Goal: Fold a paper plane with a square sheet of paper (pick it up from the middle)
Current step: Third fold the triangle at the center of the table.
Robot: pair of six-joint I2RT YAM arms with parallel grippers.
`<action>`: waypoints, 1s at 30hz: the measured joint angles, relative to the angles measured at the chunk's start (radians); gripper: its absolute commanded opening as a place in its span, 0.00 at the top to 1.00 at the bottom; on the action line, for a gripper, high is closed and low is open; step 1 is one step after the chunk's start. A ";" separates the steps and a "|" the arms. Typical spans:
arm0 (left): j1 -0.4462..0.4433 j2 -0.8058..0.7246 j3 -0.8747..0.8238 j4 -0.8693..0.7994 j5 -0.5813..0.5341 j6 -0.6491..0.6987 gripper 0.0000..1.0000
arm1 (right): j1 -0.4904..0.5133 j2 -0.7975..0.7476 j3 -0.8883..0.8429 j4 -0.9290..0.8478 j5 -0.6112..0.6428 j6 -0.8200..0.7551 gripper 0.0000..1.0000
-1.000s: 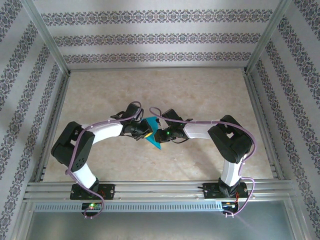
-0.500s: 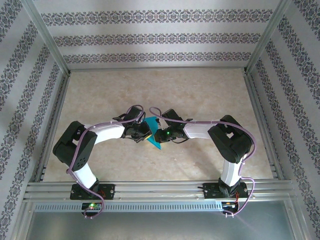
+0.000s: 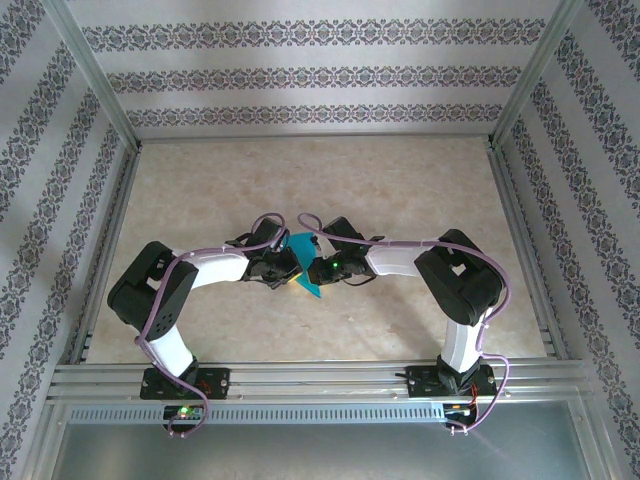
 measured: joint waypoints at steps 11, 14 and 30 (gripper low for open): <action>0.000 -0.005 -0.025 0.040 -0.004 0.000 0.92 | 0.000 0.000 0.000 0.000 0.000 0.008 0.83; 0.000 -0.005 -0.028 0.047 -0.003 0.000 0.93 | -0.002 -0.003 0.000 0.002 -0.008 0.029 0.75; 0.000 -0.005 -0.036 0.066 0.000 0.000 0.93 | -0.056 -0.162 -0.024 -0.045 -0.067 0.134 0.83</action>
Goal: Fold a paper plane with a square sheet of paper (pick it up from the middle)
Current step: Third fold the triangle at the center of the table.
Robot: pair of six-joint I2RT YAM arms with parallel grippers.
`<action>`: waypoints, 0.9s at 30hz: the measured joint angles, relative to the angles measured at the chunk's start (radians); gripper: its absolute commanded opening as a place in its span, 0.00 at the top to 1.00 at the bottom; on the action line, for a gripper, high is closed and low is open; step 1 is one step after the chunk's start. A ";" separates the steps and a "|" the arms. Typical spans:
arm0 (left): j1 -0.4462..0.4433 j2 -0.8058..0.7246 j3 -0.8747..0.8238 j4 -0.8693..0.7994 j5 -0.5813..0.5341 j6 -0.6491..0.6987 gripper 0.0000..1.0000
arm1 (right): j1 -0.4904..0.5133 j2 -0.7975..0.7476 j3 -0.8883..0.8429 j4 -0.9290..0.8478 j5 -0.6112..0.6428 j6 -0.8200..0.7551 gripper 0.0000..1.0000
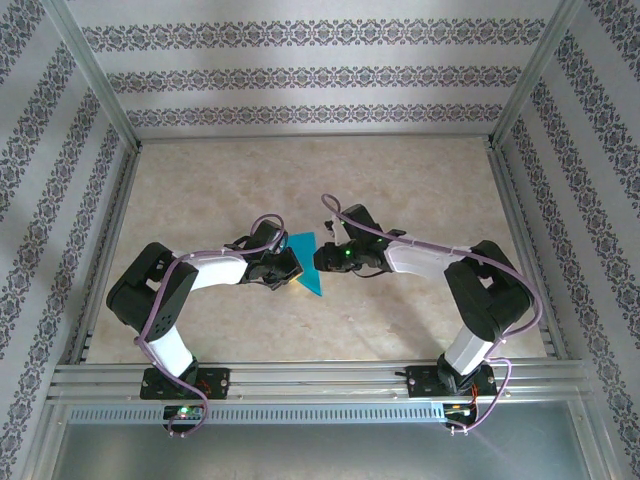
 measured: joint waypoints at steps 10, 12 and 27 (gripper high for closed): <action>0.000 0.000 0.000 0.000 0.000 0.000 0.94 | 0.064 0.067 0.001 -0.016 -0.052 0.005 0.93; 0.000 0.000 0.000 0.000 0.000 0.000 0.94 | 0.065 0.087 0.005 -0.022 -0.054 0.005 0.93; 0.000 -0.001 -0.006 0.013 0.000 0.000 0.94 | 0.065 0.138 0.005 -0.028 -0.055 0.002 0.93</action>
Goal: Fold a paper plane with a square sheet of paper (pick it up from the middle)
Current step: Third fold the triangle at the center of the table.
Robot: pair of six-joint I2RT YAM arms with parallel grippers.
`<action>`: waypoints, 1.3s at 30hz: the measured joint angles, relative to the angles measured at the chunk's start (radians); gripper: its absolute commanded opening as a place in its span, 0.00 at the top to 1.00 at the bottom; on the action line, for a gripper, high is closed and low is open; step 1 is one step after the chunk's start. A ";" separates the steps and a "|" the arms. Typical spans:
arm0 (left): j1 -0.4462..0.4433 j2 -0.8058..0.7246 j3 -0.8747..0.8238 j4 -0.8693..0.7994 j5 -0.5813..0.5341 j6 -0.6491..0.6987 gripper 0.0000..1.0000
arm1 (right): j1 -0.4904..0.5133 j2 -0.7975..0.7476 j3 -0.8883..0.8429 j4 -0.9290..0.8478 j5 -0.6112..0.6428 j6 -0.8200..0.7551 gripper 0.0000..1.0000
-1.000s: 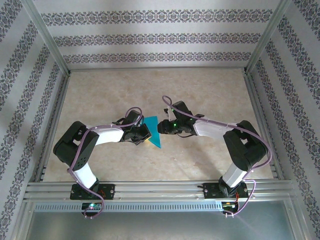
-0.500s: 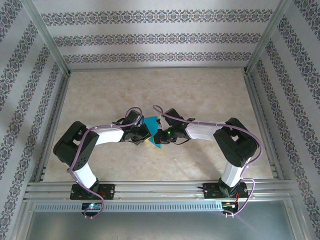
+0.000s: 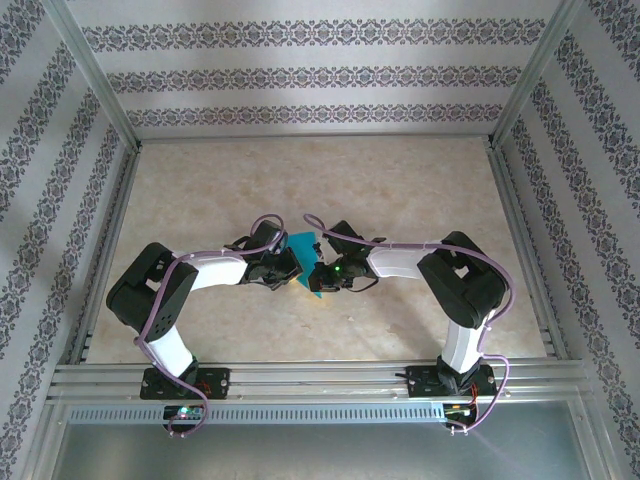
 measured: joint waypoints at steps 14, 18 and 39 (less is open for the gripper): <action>0.000 -0.001 -0.005 0.006 -0.001 -0.003 0.96 | 0.006 0.010 0.011 -0.019 0.000 -0.031 0.93; 0.001 -0.002 -0.006 0.006 -0.001 -0.003 0.96 | 0.006 -0.005 -0.008 -0.019 -0.003 -0.045 0.92; 0.002 -0.002 -0.003 0.005 0.005 0.002 0.96 | 0.011 -0.168 -0.019 -0.077 0.015 -0.053 0.93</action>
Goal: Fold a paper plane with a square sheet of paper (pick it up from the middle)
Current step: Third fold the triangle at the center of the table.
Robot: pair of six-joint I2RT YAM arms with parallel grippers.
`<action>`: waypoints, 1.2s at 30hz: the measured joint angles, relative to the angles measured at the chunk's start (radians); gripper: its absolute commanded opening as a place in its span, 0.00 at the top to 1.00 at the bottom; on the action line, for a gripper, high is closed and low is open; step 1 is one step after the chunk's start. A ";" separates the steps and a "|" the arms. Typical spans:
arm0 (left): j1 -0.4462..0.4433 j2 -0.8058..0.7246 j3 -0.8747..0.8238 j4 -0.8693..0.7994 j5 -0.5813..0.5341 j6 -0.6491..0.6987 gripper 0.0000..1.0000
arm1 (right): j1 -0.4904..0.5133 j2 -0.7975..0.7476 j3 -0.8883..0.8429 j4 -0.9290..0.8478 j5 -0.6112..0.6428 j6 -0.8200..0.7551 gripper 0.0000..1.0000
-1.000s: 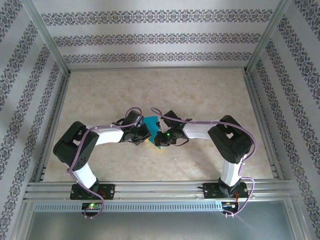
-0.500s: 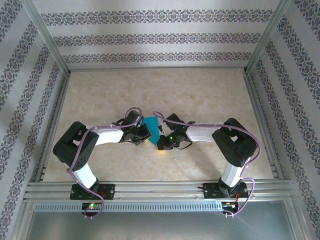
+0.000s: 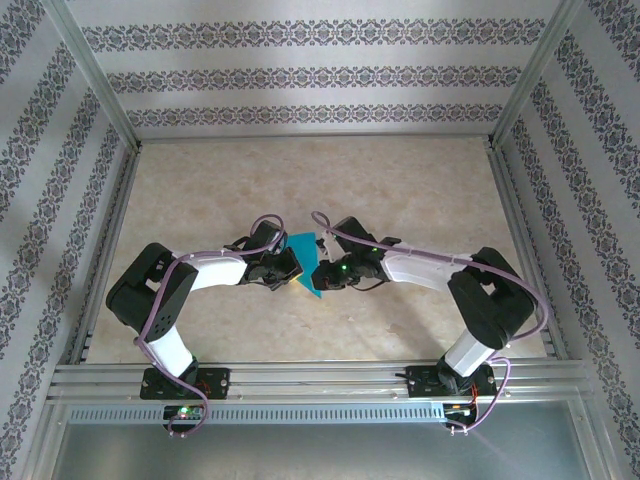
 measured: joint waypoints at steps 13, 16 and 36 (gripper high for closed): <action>0.000 0.001 0.008 -0.008 0.014 0.047 0.94 | 0.000 0.168 0.053 0.001 0.058 -0.019 0.94; 0.000 0.001 0.019 -0.027 0.030 0.083 0.91 | 0.000 0.168 0.053 0.001 0.061 -0.027 0.94; -0.028 -0.006 0.022 -0.063 0.060 0.194 0.92 | 0.007 0.171 0.065 -0.019 0.082 -0.048 0.94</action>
